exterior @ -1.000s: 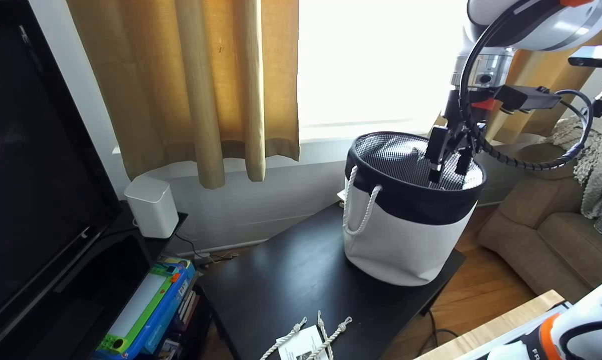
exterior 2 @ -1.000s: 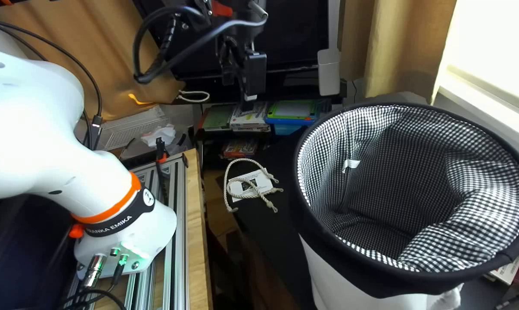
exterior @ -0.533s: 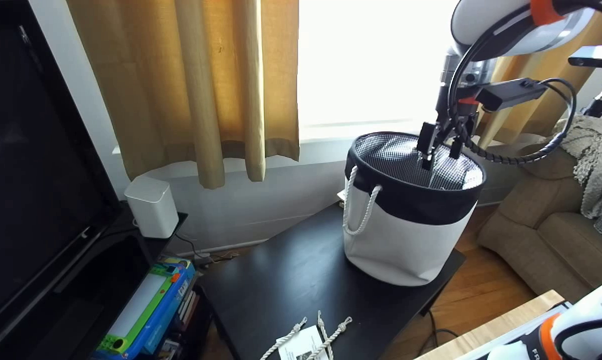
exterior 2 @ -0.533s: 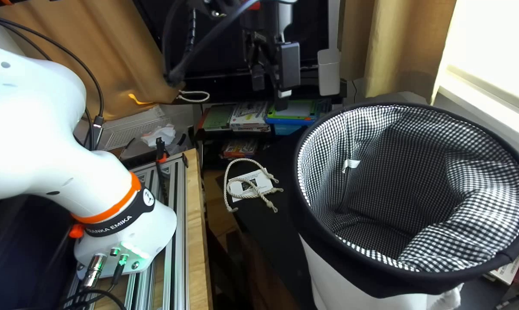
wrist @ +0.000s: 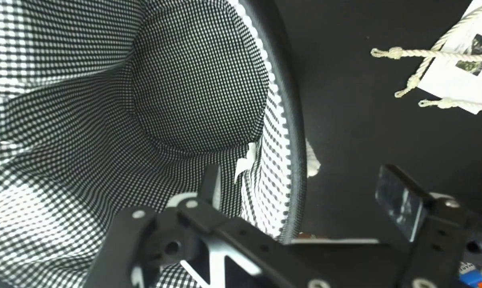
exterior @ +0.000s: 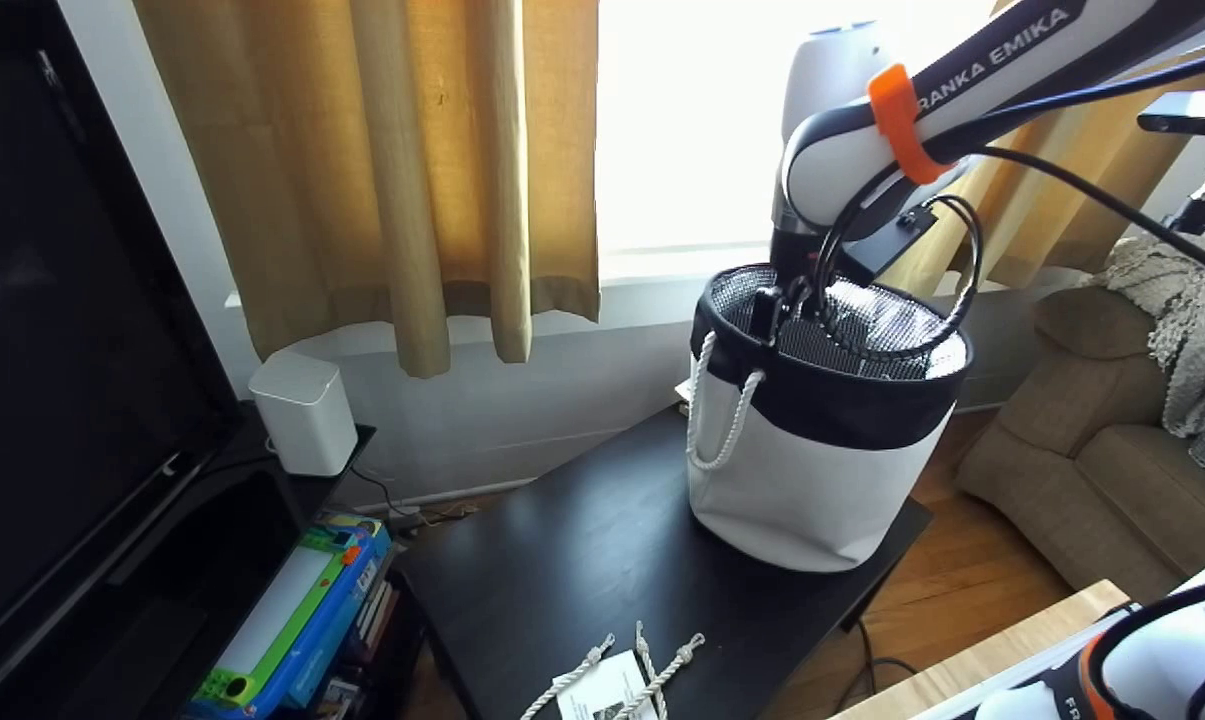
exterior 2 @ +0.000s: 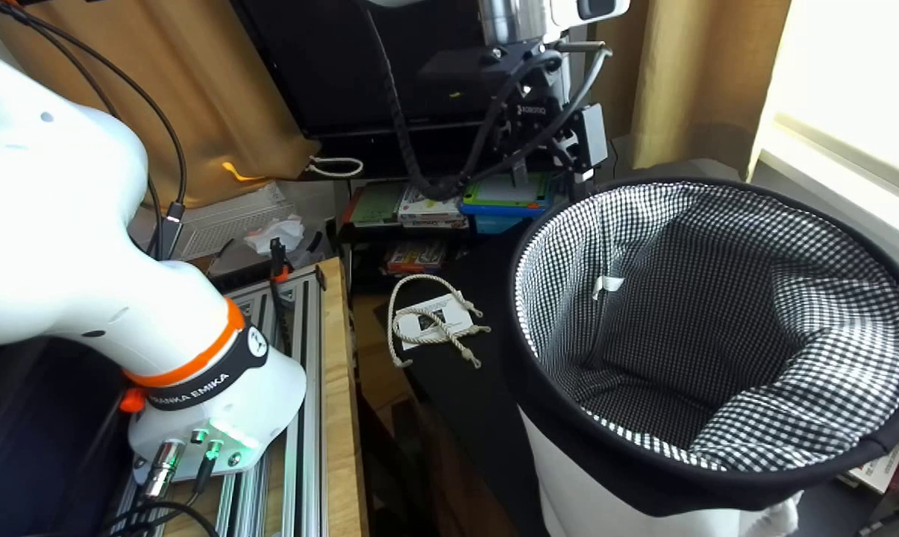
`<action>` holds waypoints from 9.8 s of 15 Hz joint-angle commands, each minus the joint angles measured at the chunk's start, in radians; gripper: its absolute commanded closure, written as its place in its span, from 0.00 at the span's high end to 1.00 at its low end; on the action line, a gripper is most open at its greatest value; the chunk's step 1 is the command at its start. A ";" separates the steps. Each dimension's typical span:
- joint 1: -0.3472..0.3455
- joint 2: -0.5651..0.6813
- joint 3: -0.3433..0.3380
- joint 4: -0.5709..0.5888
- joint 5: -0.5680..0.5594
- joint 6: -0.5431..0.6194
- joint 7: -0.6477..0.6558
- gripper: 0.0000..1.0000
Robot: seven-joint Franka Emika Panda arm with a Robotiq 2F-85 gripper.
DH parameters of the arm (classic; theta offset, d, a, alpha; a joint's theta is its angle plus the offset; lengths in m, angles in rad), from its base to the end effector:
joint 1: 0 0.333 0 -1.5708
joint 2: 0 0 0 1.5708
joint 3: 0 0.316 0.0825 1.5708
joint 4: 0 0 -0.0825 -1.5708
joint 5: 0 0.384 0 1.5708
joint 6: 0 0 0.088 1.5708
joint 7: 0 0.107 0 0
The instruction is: Turn the bag upside down
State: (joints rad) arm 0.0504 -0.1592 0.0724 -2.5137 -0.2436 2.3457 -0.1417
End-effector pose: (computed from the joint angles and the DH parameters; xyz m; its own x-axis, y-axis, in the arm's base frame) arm 0.4461 0.0511 0.3378 0.9075 0.4170 -0.0512 0.4192 -0.8906 0.1764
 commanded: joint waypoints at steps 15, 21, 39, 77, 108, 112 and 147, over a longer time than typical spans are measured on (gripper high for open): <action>0.020 0.259 -0.005 0.068 -0.003 0.199 0.073 0.35; 0.099 0.244 0.078 0.067 0.049 0.155 0.100 0.00; 0.262 0.410 0.117 0.190 -0.027 0.123 0.450 0.06; 0.683 0.800 -0.067 0.384 -0.260 0.149 1.048 0.83; 0.423 0.289 -0.042 0.180 -0.233 0.281 0.692 1.00; 0.282 0.152 -0.009 0.053 -0.166 0.311 0.522 1.00; -0.230 0.195 -0.271 0.017 0.087 0.151 -0.057 1.00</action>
State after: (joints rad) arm -0.1466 -0.0370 -0.1734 -2.5331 -0.1748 2.5201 -0.1746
